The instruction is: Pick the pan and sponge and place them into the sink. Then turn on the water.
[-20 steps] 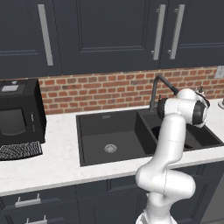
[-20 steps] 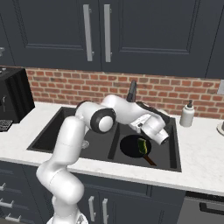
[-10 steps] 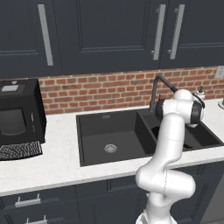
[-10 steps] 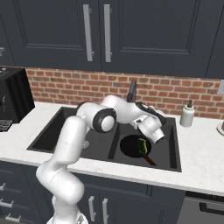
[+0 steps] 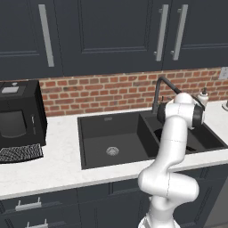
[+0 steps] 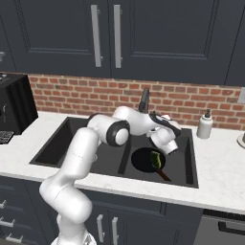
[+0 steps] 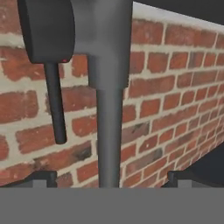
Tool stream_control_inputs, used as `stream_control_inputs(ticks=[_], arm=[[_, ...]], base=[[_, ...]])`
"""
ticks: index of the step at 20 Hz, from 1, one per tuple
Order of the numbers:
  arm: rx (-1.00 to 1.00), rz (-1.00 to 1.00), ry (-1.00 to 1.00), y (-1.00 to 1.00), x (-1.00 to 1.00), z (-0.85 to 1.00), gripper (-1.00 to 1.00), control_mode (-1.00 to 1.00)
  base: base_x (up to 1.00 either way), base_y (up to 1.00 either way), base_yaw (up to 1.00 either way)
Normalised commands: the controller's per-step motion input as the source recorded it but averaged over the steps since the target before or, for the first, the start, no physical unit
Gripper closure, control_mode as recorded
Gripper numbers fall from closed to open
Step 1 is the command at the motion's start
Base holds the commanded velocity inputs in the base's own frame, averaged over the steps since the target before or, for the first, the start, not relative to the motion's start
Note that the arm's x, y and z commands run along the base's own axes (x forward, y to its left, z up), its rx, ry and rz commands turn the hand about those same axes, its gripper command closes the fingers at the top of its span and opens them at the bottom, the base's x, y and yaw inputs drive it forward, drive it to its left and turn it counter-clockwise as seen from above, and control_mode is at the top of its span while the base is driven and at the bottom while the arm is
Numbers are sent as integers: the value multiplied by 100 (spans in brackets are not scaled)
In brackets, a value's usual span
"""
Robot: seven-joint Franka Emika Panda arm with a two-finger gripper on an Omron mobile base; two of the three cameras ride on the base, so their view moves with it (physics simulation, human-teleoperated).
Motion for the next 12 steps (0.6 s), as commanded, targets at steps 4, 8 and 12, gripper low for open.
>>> stream_control_inputs(ticks=[4, 8, 12], arm=[[6, 0, 0, -47, 4, -9, -100, -100], [2, 0, 0, -28, 1, -13, -100, -100], [-1, 0, -1, 1, 0, -11, -100, -100]], base=[[0, 0, 0], [0, 0, 0], [0, 0, 0]])
